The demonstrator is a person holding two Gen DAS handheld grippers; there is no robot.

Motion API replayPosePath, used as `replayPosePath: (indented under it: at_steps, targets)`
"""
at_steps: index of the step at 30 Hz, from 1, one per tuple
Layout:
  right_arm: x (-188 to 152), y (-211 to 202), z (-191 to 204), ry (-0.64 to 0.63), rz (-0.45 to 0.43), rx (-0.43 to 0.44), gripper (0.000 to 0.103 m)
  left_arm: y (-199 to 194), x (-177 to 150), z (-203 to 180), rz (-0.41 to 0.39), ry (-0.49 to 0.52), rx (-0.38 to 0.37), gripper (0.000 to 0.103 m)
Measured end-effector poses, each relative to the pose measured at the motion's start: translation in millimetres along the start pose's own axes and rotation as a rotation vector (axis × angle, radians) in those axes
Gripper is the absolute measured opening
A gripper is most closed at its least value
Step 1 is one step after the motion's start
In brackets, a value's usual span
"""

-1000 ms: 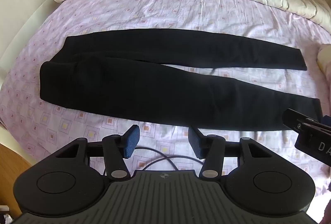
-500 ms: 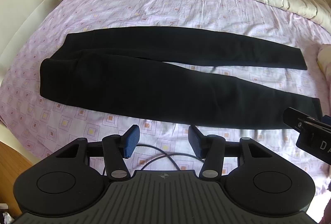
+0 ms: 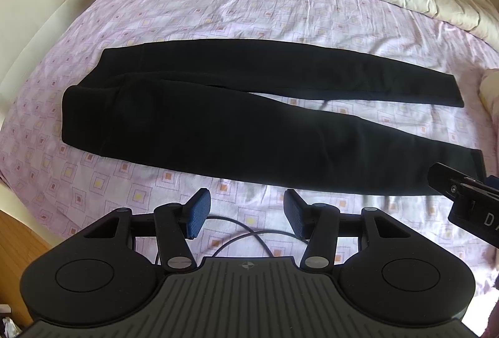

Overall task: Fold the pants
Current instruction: 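Move both tools toward the black pants lying flat on the bed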

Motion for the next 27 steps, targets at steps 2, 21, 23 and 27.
replayPosePath:
  at_steps: [2, 21, 23, 27]
  targets:
    - [0.4, -0.2, 0.3, 0.0, 0.004, 0.002, 0.097, 0.6, 0.5, 1.6, 0.001, -0.003, 0.002, 0.051]
    - [5.1, 15.2, 3.1, 0.022, 0.057, 0.03, 0.097, 11.7, -2.1, 9.9, 0.063, -0.016, 0.01, 0.051]
    - [4.3, 17.2, 6.9, 0.037, 0.053, 0.061, 0.097, 12.6, -2.6, 13.2, 0.075, -0.015, 0.013, 0.051]
    - [3.1, 24.8, 15.2, 0.029, 0.068, 0.048, 0.097, 17.2, -2.8, 21.7, 0.104, -0.013, 0.011, 0.051]
Point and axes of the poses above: each gripper's, at about its wrist camera, not at the fingertips, and y roughly the way its jaws point, z to its left, x to its top, the point moved 1 cm from there along y, roughly the way its jaws point, and after that the axes turned 15 degrees about y, right-handed, at the moved point
